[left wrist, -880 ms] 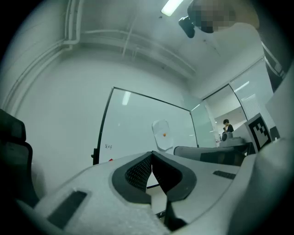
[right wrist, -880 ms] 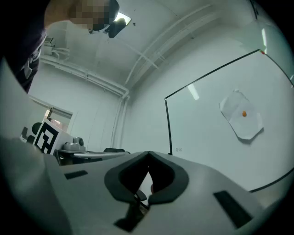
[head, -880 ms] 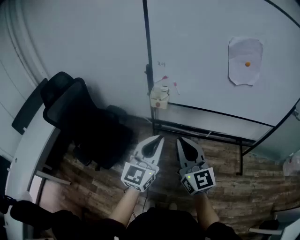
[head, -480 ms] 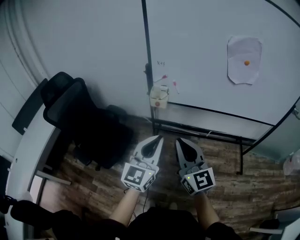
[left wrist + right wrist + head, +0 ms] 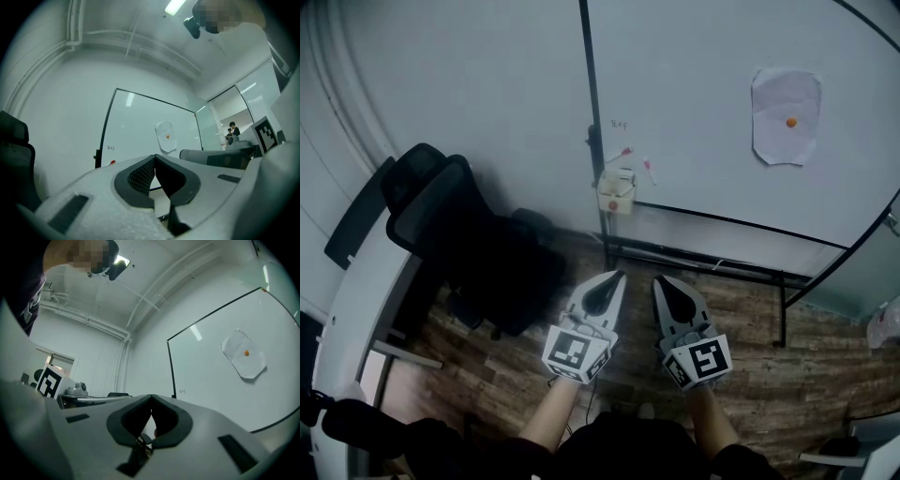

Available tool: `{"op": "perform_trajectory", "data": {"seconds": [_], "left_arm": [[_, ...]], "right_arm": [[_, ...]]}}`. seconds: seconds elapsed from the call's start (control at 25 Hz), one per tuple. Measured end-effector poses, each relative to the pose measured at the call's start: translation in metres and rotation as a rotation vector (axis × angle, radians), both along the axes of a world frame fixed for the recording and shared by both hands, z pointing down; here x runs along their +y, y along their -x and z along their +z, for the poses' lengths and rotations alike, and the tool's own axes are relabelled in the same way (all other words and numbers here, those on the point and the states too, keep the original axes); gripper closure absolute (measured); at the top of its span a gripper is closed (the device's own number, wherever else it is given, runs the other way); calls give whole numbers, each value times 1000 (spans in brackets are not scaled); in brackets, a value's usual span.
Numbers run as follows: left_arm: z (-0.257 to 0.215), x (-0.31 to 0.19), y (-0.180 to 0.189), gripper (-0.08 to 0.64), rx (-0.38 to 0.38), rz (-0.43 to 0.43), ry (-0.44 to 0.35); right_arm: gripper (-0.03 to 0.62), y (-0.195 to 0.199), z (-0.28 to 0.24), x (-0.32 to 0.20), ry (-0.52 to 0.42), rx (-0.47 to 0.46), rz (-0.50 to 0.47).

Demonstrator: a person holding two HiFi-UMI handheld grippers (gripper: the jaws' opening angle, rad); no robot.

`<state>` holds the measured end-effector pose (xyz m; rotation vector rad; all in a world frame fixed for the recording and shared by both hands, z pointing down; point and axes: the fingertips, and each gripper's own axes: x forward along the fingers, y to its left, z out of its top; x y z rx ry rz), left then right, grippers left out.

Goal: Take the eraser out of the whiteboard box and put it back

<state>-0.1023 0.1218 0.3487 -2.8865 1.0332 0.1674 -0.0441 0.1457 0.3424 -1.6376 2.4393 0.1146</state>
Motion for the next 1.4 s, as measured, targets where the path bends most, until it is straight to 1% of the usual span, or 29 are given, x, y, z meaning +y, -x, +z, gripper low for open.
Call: {"op": "perform_trajectory", "data": {"seconds": [0.36,0.56,0.88,1.12,1.4], "left_arm": [[5,6,-18,555,-9,-10,13],[13,10,-37,555,-13,-24,31],[24,12,-67,555,-48,-41,52],[35,-6,-77,555,-65,-43,70],[42,-49,-79,555,-70,-28,75]], "right_arm": [[589,-20,5,8,11,-7,-4],[590,-43,14,15,22,-9,-8],[589,-78,25,18,46,-49,-24],[591,-87,37,4,61,-69,-33],[589,-88,45,-38,66,-79,-17]]}}
